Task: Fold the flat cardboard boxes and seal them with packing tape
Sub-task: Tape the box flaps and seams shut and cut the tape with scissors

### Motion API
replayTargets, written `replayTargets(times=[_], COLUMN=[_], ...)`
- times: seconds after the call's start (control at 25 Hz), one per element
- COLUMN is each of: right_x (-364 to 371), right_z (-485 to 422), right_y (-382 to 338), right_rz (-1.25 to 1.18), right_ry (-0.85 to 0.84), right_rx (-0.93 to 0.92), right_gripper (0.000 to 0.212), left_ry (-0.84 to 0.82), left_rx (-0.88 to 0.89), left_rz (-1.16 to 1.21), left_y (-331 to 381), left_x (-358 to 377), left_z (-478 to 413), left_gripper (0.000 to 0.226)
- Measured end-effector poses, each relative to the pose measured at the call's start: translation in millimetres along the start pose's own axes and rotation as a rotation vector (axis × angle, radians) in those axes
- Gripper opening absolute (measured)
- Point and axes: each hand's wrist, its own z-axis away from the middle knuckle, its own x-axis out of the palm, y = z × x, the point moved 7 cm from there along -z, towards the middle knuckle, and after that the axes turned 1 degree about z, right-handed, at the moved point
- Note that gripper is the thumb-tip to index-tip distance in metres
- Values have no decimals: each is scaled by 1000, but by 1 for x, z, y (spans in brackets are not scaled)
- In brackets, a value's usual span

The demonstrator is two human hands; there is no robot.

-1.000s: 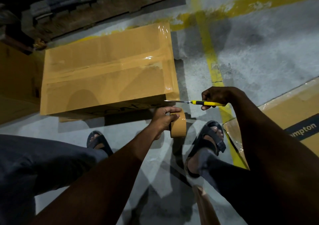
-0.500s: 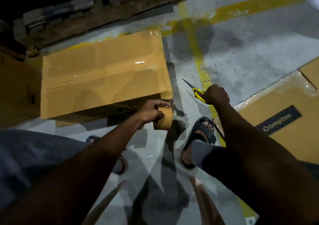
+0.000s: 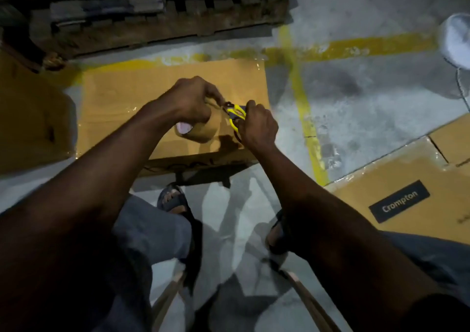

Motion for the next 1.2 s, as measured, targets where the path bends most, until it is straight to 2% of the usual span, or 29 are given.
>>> replayTargets(times=[0.12,0.2,0.24,0.32,0.4,0.52,0.72,0.88,1.08,1.2], right_x=[27,23,17,10,19,34,47,48,63,71], right_z=[-6,-5,-3,9,30,56,52,50,56,60], right_y=[-12,-4,9,54,95,121,114,107,118,123], right_rz=[21,-65,-172,-533,-832,-1051,-1074,-1047,-1017,-1084], right_ry=[-121,-102,-47,15,-57,-171,-218,-213,-166,-116], right_rx=[-4,15,75,321,504,557,564,643,675,719], right_gripper=[29,24,22,19,23,15,20,50,38,50], left_ry=[14,33,26,-33,-81,-101,-99,-94,-110,-109], left_rx=[43,82,95,82,62,22,3,30,75,95], left_rz=[34,33,32,44,42,59,76,83,93,82], left_y=[-1,-2,-3,-9,-15,-22,-24,-20,-12,-7], left_x=[-8,-11,-11,-4,-1,0,0,1,1,2], left_z=[-17,-24,-28,-29,-28,-28,-26,-23,-24,-26], left_gripper=[48,49,51,53,55,55,54,55,55,54])
